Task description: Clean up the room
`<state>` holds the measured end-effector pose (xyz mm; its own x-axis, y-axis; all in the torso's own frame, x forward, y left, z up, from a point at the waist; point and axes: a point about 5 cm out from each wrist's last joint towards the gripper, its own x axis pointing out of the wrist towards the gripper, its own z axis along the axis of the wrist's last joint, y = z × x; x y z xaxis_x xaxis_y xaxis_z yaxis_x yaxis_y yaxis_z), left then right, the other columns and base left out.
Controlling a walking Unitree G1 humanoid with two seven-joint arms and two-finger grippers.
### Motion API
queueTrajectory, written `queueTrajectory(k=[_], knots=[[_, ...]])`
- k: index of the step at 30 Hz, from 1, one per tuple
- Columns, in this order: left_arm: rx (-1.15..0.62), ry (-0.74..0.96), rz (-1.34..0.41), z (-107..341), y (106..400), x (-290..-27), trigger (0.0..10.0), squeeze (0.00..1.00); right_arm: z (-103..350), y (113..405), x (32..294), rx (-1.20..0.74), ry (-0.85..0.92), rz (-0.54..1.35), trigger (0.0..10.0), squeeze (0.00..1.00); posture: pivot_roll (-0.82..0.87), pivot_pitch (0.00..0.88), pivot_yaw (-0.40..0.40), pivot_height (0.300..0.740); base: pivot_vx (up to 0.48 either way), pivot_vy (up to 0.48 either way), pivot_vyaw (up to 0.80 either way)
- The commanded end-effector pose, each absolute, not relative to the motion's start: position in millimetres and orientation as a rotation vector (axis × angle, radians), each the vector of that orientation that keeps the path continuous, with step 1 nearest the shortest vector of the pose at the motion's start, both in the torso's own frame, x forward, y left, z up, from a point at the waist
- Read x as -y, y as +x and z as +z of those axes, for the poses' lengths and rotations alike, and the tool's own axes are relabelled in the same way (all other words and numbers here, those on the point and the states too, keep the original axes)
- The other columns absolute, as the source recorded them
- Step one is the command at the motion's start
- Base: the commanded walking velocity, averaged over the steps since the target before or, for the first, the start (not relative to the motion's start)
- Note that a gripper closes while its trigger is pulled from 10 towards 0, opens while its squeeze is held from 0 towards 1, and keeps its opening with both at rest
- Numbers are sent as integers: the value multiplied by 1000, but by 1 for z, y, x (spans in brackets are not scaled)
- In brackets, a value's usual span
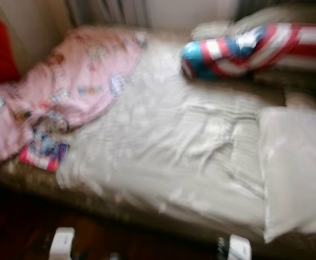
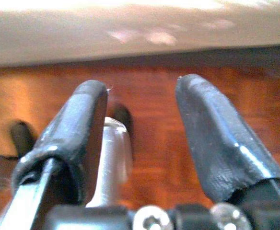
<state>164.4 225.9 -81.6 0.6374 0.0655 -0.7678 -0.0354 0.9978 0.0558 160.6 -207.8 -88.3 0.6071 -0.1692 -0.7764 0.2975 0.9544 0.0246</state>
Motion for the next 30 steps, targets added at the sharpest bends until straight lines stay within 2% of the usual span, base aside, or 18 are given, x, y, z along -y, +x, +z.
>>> queueTrajectory(k=[1, 30], knots=[[-907, 32, 53, -85, 158, -223, 10000, 0, -92, 148, 216, -906, 150, -299, 10000, 0, 19, 160, 24, 740, 0, 480, 0], [-907, 4, 66, -86, 158, -219, 10000, 0, -89, 153, 216, -885, 121, -248, 10000, 0, 13, 156, -7, 740, 0, 480, 0]])
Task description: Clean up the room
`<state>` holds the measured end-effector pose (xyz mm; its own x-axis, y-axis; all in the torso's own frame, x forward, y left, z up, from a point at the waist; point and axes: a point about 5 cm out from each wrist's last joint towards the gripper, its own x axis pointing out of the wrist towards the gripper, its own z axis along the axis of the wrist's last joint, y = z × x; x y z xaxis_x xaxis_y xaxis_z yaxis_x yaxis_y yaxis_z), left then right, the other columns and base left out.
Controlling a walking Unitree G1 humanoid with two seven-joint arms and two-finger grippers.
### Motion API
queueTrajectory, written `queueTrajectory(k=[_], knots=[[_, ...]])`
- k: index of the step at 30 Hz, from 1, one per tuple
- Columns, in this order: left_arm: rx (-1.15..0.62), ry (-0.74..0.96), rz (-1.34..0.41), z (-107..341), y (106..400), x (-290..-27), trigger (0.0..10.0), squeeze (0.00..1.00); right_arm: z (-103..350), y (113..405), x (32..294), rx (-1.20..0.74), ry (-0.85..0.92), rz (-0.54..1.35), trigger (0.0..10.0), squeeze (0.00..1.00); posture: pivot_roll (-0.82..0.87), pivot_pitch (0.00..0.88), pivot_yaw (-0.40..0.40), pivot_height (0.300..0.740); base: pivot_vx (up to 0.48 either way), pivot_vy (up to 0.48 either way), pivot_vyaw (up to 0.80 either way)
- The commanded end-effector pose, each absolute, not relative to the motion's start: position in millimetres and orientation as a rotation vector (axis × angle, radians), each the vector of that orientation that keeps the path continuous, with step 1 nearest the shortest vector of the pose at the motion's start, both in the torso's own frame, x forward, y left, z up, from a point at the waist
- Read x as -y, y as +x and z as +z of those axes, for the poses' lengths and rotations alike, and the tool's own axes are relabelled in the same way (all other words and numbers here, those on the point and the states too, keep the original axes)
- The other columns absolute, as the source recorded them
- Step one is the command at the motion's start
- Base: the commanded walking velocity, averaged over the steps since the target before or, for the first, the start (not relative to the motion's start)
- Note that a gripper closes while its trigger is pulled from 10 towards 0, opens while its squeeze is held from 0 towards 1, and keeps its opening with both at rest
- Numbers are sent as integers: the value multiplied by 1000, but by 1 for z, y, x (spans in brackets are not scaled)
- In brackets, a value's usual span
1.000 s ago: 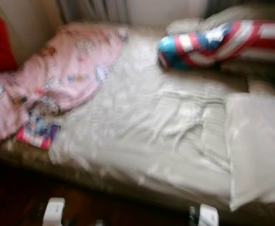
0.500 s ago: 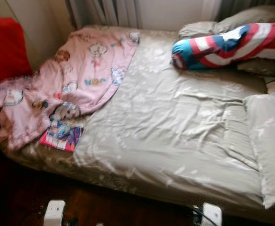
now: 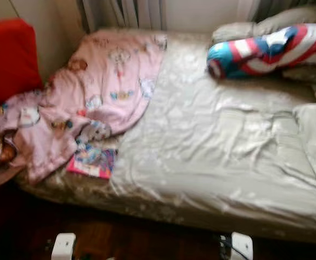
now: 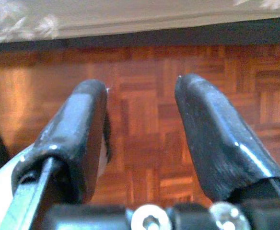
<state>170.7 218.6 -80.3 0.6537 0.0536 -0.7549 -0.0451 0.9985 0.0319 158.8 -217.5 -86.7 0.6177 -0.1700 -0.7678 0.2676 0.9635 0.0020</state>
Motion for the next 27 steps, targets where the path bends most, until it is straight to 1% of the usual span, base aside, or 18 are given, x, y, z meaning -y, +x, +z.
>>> queueTrajectory(k=[1, 23, 27], knots=[[-908, 4, 67, -86, 158, -219, 10000, 0, -89, 153, 217, -885, 119, -247, 10000, 0, 13, 156, -7, 740, 0, 480, 0], [-910, 6, 62, -87, 159, -218, 10000, 0, -90, 152, 217, -903, 113, -237, 10000, 0, 22, 124, -7, 740, 0, 480, 0], [-908, 11, 59, -86, 159, -218, 10000, 0, -93, 145, 216, -911, 112, -232, 10000, 0, 28, 117, -7, 740, 0, 0, 0]])
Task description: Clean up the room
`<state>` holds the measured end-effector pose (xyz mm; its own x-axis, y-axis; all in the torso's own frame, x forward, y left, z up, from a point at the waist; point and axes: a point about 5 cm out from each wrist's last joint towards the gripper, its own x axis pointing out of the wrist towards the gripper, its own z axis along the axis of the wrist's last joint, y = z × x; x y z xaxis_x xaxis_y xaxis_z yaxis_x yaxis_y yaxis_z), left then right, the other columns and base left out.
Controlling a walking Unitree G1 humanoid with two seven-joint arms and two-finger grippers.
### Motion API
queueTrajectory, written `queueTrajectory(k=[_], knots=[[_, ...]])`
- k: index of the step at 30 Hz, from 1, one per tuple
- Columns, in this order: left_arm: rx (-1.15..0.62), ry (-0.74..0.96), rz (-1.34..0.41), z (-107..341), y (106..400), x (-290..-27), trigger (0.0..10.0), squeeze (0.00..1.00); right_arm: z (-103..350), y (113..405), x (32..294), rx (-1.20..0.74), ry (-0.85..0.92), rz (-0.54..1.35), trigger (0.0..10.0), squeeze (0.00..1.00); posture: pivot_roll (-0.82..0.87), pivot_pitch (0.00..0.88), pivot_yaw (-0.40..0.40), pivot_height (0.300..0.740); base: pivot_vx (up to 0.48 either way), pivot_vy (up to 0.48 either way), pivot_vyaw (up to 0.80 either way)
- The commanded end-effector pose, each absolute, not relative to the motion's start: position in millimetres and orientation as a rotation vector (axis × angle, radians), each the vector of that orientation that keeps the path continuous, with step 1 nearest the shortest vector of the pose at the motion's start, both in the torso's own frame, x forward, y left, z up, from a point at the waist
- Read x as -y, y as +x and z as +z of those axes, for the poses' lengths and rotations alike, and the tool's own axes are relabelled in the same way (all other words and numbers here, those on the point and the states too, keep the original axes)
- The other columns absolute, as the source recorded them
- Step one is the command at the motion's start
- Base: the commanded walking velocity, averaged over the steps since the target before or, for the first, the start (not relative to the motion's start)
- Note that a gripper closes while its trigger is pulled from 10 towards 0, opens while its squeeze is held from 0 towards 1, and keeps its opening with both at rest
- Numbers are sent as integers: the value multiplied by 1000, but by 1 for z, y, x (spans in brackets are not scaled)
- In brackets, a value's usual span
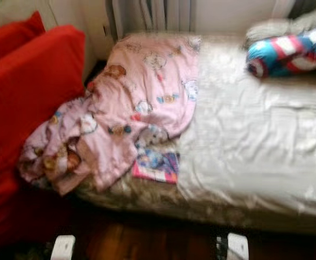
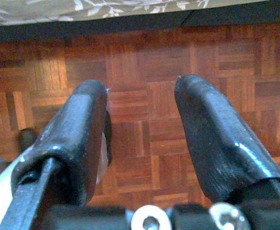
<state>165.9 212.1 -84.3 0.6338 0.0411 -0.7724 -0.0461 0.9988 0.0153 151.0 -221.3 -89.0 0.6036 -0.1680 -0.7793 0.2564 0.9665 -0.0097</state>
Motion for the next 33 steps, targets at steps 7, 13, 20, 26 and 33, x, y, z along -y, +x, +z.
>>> queueTrajectory(k=[7, 13, 20, 26, 33], knots=[[-898, -7, 58, -86, 160, -218, 10000, 0, -96, 133, 217, -919, 116, -230, 10000, 0, 32, 132, -9, 740, 0, 0, 0], [-899, -11, 58, -86, 160, -218, 10000, 0, -97, 125, 222, -923, 120, -235, 10000, 0, 30, 144, -9, 740, 0, 0, 0], [-908, -17, 57, -86, 160, -218, 10000, 0, -99, 116, 225, -942, 109, -229, 10000, 0, 29, 160, -8, 740, 302, 0, 0], [-909, -19, 57, -86, 160, -218, 10000, 0, -98, 127, 211, -936, 96, -188, 10000, 0, 30, 167, -9, 740, 363, 0, 498], [-908, -21, 58, -86, 160, -218, 10000, 0, -95, 138, 207, -905, 124, -203, 10000, 0, 29, 169, -9, 740, 363, 0, 232]])
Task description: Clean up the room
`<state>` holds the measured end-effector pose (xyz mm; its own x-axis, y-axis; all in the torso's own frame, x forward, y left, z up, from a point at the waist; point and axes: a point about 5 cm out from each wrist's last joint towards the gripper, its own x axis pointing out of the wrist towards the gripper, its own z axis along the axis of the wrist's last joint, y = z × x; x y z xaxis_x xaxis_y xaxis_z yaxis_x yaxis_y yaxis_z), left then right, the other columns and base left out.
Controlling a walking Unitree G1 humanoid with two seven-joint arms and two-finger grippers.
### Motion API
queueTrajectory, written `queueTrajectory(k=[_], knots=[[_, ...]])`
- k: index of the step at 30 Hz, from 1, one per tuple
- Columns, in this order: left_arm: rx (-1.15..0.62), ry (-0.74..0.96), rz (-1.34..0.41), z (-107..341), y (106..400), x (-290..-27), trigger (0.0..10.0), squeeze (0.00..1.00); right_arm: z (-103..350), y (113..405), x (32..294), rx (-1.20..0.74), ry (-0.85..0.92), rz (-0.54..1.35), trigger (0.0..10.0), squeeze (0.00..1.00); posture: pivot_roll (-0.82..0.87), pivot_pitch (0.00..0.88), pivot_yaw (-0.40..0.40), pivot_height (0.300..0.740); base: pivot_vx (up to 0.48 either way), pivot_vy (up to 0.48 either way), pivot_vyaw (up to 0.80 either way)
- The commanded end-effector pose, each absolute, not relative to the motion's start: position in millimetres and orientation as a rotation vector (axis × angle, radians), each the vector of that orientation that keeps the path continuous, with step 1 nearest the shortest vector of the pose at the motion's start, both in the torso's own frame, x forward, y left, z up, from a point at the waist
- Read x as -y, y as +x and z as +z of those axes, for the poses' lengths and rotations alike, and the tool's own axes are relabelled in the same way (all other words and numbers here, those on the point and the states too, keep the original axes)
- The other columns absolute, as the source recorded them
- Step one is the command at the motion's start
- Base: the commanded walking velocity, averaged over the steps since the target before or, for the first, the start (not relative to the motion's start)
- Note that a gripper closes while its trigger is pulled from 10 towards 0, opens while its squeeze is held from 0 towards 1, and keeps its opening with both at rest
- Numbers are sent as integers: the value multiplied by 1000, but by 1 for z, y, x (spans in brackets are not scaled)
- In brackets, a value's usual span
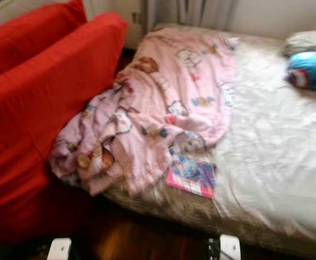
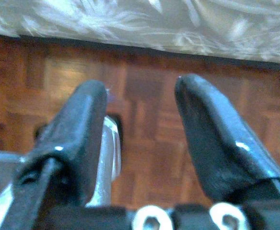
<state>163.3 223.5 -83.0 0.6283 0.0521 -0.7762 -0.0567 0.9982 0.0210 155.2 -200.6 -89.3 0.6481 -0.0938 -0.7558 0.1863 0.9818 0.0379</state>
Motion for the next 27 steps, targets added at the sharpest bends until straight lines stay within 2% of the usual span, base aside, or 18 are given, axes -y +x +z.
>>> queueTrajectory(k=[1, 6, 12, 18, 22, 24, 27], knots=[[-908, -21, 57, -86, 160, -219, 10000, 0, -95, 139, 207, -903, 124, -203, 10000, 0, 29, 169, -9, 740, 364, 0, 0], [-904, -17, 59, -86, 160, -219, 10000, 0, -94, 135, 219, -896, 116, -210, 10000, 0, 26, 170, -10, 740, 324, 0, 0], [-840, -46, 66, -83, 163, -218, 10000, 0, -88, 137, 233, -846, 115, -217, 10000, 0, 28, 174, -12, 740, 0, 0, 0], [-772, -70, 76, -79, 166, -218, 10000, 0, -82, 144, 235, -761, 128, -203, 10000, 0, 28, 178, -14, 740, 0, 0, 0], [-733, -73, 88, -77, 167, -218, 10000, 0, -78, 157, 226, -705, 133, -183, 10000, 0, 30, 180, -17, 740, 0, 0, 0], [-495, -34, 51, -50, 200, -213, 10000, 0, -71, 180, 210, -667, 118, -157, 10000, 0, 28, 183, -20, 740, 0, 0, 0], [-348, 20, 94, -29, 211, -224, 10000, 0, -58, 210, 193, -595, 113, -138, 10000, 0, 23, 184, -21, 740, 0, 0, 0]])
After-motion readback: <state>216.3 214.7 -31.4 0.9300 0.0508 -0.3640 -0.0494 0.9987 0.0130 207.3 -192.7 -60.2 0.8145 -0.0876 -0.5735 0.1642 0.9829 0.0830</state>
